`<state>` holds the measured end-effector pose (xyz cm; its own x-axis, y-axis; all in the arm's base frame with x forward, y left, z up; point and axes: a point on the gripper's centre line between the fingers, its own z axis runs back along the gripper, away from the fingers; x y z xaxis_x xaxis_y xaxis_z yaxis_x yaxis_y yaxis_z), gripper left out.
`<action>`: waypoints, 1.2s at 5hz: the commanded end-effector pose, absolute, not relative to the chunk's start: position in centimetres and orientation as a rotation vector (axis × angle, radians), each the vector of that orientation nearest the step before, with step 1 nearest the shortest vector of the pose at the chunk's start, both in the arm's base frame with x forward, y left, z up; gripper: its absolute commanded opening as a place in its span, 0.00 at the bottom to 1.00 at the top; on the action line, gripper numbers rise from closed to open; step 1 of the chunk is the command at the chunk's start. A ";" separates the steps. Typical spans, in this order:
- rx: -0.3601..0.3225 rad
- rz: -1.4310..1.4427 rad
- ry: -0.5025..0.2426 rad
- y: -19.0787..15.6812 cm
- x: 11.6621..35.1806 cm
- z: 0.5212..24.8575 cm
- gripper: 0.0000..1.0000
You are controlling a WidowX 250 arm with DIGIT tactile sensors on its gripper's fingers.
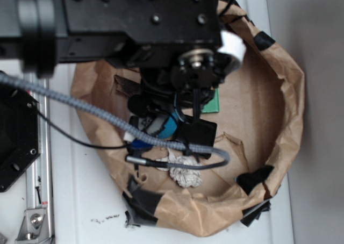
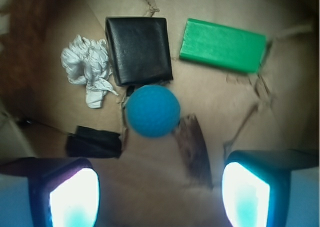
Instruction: Grab the wood chip.
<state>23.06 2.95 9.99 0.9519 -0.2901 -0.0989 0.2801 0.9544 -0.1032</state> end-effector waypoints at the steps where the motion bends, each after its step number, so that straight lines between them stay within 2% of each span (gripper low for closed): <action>1: -0.097 -0.362 -0.032 6.7 24.3 9.2 1.00; 4: -0.097 -0.362 -0.032 6.7 24.3 9.2 1.00; 5: -0.037 -0.417 0.074 7.0 22.6 4.2 1.00; 6: 0.037 -0.490 0.200 8.9 20.2 -0.1 1.00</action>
